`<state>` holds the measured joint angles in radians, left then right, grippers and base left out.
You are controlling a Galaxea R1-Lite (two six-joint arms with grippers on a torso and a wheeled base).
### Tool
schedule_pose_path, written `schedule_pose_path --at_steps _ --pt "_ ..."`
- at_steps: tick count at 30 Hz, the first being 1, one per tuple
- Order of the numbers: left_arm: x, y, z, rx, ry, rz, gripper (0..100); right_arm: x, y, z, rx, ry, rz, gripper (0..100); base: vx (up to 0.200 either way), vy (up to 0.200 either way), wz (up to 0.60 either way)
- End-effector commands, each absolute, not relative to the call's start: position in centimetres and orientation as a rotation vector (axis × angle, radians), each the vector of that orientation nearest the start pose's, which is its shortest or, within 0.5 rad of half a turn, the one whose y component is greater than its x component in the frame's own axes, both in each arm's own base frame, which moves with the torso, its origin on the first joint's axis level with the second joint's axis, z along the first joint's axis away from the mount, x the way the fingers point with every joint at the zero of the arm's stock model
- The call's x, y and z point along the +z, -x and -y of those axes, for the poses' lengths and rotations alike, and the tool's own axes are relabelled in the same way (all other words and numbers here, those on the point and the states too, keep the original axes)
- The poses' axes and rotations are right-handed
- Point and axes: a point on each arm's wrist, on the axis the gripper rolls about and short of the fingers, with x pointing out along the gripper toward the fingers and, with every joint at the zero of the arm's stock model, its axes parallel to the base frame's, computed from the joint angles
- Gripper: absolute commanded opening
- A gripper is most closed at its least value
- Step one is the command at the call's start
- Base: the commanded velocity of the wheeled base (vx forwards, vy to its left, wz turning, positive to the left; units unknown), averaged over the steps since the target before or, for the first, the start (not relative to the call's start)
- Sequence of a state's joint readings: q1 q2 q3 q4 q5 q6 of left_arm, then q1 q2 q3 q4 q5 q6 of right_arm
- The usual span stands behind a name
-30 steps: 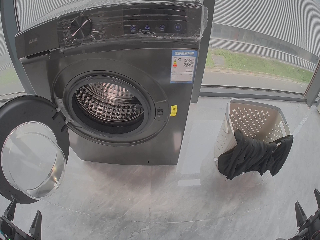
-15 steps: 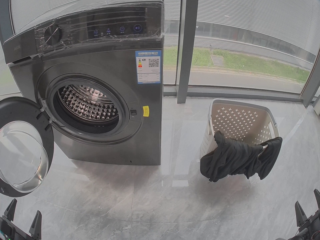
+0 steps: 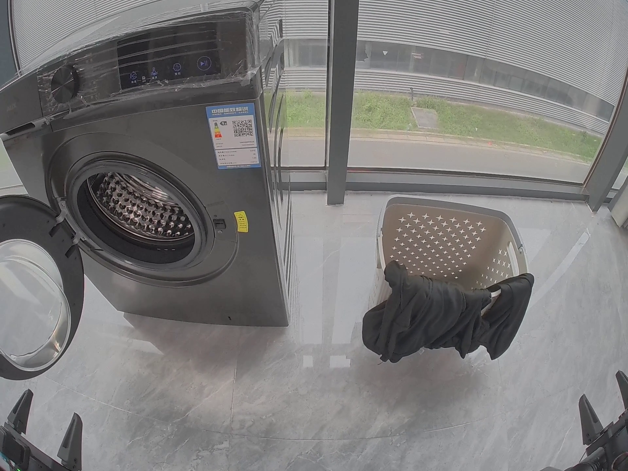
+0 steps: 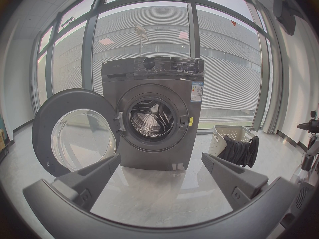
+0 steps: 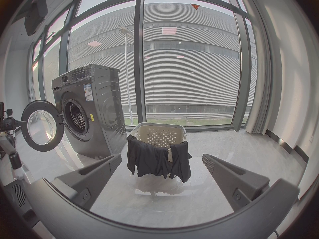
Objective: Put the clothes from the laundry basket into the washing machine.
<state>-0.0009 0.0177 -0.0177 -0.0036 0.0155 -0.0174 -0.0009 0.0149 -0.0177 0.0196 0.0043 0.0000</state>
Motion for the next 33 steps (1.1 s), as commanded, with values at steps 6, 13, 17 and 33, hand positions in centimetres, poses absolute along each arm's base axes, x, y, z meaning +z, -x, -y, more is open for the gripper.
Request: schedule_pose_path --at_steps 6,13,17,33 --pt "7.6 2.26 -0.03 0.012 -0.014 0.001 100 7.56 2.34 -0.01 0.003 0.0 -0.012 100 0.0 0.0 0.0" --pt "7.6 2.26 -0.03 0.012 -0.014 0.001 100 7.56 2.34 -0.01 0.003 0.0 -0.012 100 0.0 0.0 0.0" --pt "7.6 2.26 -0.02 0.011 -0.014 0.001 100 7.56 2.34 -0.01 0.003 0.0 -0.012 100 0.0 0.0 0.0" --pt "7.64 2.27 -0.02 0.011 -0.017 0.003 100 7.56 2.34 -0.01 0.003 0.0 -0.012 100 0.0 0.0 0.0"
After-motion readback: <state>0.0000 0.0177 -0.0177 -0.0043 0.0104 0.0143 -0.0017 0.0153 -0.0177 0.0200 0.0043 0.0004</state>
